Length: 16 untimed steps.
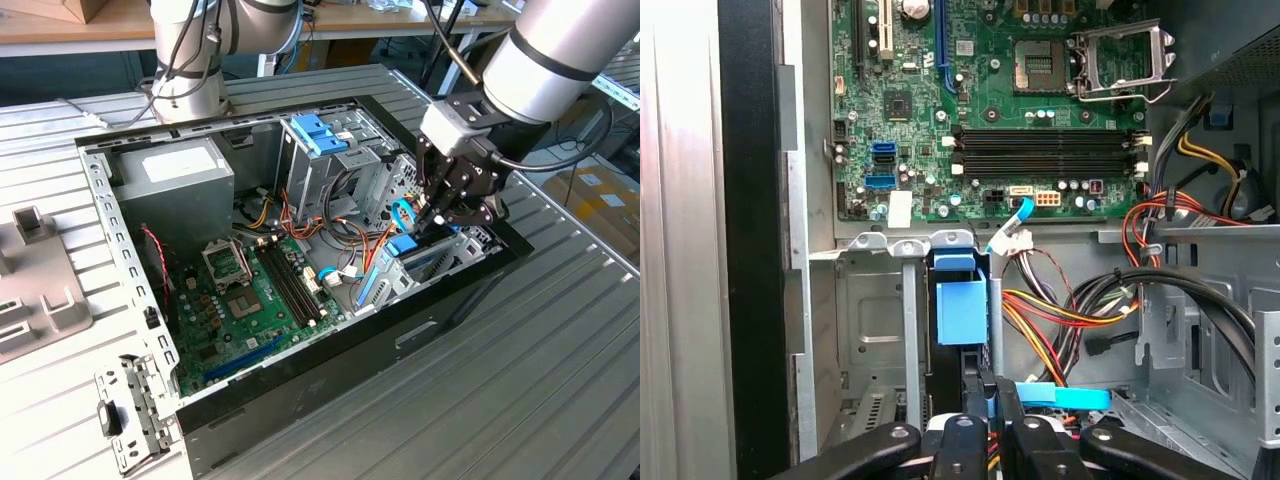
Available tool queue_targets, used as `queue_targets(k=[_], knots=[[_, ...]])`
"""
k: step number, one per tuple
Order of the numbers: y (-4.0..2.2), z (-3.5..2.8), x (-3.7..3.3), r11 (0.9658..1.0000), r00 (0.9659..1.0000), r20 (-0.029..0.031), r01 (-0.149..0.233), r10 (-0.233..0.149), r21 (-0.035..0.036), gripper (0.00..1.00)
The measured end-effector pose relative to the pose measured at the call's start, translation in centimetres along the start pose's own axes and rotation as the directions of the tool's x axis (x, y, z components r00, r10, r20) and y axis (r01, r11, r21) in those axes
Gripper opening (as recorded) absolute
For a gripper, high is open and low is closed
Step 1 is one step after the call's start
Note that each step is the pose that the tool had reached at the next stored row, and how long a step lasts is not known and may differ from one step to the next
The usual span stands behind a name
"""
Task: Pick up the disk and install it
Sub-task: 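Insert the second disk wire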
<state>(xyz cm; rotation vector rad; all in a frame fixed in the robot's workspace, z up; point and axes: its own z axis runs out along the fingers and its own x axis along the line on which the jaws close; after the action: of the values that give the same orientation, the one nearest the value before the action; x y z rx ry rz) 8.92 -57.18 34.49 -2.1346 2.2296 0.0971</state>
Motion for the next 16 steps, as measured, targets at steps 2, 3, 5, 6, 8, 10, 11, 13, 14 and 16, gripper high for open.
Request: queue_targets(k=[2,3,5,6,8,10,11,13,14,16], knots=[[0.13,0.05,0.02,1.0000,1.0000,0.0001,0.000,0.000,0.0000,0.16],[0.25,0.06,0.04,1.0000,1.0000,0.0001,0.000,0.000,0.0001,0.16],[0.43,0.07,0.06,1.0000,1.0000,0.0003,0.000,0.000,0.0000,0.16],[0.43,0.07,0.06,1.0000,1.0000,0.0002,0.000,0.000,0.0000,0.16],[0.44,0.06,0.06,1.0000,1.0000,0.0003,0.000,0.000,0.0000,0.16],[0.45,0.04,0.08,1.0000,1.0000,0.0003,0.000,0.000,0.0000,0.16],[0.52,0.03,0.09,1.0000,1.0000,0.0002,0.000,0.000,0.0001,0.16],[0.78,0.03,0.11,1.0000,1.0000,0.0003,0.000,0.000,0.0002,0.16],[1.05,0.03,0.12,1.0000,1.0000,0.0004,0.000,0.000,0.0001,0.16],[1.21,0.04,0.14,1.0000,1.0000,0.0008,0.000,0.000,0.0004,0.16]])
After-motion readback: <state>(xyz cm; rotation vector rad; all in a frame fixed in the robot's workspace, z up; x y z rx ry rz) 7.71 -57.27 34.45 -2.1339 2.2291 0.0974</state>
